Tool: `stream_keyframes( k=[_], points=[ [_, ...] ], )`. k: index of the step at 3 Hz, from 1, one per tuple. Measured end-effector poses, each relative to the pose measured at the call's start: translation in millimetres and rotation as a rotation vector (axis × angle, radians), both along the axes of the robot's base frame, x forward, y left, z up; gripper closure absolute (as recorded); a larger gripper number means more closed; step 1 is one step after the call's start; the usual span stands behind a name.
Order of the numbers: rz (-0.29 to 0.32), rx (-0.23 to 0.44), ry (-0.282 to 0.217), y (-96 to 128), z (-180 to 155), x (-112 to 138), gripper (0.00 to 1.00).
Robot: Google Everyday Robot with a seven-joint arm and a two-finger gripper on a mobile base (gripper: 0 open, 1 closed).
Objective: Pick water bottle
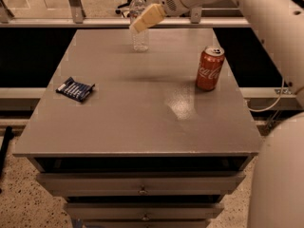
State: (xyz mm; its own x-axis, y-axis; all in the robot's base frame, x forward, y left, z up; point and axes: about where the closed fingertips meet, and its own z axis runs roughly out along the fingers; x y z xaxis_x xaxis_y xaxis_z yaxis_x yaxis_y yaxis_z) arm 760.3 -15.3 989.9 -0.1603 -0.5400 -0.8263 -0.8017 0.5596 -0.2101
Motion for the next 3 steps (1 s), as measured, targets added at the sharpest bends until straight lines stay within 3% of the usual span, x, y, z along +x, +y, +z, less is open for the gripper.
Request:
stream_keyframes(
  k=[1,3],
  points=[
    [-0.058,0.078,-0.018,18.7,-6.6,34.8,0.00],
    [-0.163,0.159,-0.008,45.5,-33.9,79.4,0.00]
  ],
)
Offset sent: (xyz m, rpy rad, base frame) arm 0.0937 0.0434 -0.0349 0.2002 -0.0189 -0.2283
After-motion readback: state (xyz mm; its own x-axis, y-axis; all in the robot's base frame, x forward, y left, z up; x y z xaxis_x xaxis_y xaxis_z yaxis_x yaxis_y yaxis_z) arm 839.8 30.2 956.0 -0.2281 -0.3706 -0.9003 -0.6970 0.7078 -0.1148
